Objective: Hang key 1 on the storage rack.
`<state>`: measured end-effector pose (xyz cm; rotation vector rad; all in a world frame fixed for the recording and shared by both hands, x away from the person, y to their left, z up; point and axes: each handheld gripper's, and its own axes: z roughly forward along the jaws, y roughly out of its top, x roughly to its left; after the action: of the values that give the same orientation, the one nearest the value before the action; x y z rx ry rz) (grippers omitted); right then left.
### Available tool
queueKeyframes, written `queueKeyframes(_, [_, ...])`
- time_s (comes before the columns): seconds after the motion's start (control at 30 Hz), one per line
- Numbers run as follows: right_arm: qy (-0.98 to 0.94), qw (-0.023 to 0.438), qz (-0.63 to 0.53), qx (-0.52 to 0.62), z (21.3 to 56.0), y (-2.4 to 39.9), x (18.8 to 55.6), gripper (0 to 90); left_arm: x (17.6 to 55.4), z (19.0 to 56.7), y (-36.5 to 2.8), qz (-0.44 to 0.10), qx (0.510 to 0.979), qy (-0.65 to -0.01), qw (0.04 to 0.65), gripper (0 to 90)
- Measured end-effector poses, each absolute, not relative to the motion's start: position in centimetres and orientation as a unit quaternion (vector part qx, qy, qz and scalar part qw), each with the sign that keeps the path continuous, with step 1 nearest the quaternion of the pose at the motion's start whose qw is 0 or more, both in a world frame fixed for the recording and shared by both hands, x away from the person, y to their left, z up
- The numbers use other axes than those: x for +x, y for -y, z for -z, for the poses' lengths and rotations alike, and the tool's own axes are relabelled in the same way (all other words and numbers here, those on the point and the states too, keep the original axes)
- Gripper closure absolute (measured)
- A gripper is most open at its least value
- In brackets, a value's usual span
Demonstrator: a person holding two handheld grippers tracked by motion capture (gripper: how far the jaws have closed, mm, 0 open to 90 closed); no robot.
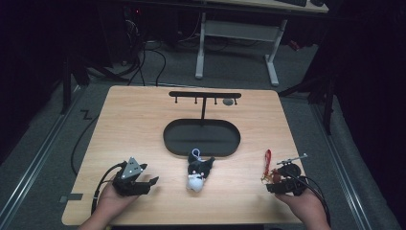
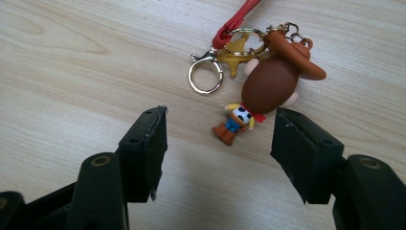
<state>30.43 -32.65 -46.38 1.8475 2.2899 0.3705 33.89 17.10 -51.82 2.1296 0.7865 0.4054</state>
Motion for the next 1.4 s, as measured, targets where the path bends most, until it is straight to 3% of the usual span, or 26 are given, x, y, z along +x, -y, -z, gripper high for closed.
queueKeyframes(0.27, [-0.757, 0.089, -0.120, 0.636, 46.6, 32.7, 31.7, 37.9, 33.7, 52.0, -16.8, -0.155, 0.846, -0.310, 0.405, 33.4])
queueKeyframes(0.67, [-0.733, 0.088, -0.120, 0.663, 48.0, 34.3, 32.6, 51.6, 33.7, 52.3, -16.6, -0.151, 0.853, -0.312, 0.391, 33.1])
queueKeyframes(1.07, [-0.734, 0.071, -0.098, 0.668, 49.0, 34.5, 33.9, 50.5, 33.4, 52.3, -16.3, -0.149, 0.856, -0.301, 0.392, 33.2])
queueKeyframes(1.4, [-0.742, 0.072, -0.071, 0.663, 48.9, 33.8, 35.3, 55.7, 33.0, 51.7, -15.4, -0.164, 0.849, -0.293, 0.408, 33.3])
